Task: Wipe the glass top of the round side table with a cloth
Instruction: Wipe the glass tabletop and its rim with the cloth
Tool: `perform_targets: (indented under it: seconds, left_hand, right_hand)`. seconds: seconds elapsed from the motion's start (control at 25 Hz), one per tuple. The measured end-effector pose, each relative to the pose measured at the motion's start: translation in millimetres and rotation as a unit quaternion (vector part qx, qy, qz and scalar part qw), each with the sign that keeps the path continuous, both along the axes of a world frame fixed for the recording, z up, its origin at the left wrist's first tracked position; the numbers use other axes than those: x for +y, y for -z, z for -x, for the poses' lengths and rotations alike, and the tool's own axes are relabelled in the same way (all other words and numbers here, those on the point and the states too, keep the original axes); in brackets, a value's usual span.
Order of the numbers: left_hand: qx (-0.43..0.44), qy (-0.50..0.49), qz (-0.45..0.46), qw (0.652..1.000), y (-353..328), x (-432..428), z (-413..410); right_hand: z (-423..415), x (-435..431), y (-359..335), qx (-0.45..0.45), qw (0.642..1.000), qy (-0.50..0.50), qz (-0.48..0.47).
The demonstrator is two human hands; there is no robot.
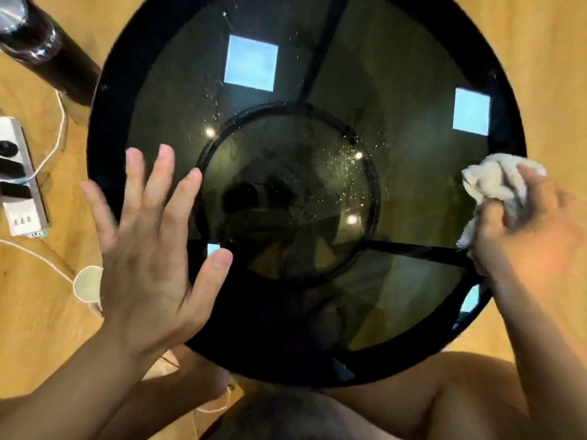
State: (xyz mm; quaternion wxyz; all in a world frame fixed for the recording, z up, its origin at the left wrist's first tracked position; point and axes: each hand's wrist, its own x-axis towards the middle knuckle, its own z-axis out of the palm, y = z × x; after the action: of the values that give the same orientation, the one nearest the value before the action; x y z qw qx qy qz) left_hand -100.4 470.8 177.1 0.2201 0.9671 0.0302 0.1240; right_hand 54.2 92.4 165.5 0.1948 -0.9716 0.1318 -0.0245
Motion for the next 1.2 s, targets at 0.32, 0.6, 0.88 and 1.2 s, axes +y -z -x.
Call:
perform_targets:
  seconds: [0.32, 0.6, 0.88, 1.2]
  left_hand:
    - [-0.052, -0.054, 0.077, 0.994, -8.0, -1.7, 10.3]
    - [0.029, -0.106, 0.000, 0.994, 0.9, 1.1, 7.1]
    - [0.042, -0.119, -0.013, 0.992, 7.5, 1.4, 4.6]
    - [0.039, -0.103, 0.039, 0.993, -1.8, 2.0, 9.1]
  right_hand:
    - [185.8, 221.0, -35.0, -0.090, 0.947, -0.303, -0.049]
    - [132.8, 111.3, -40.6, -0.072, 0.945, -0.307, 0.089]
    - [65.7, 54.8, -41.8, -0.028, 0.994, -0.052, 0.092]
    - [198.7, 242.9, -43.1, -0.079, 0.932, -0.354, -0.003]
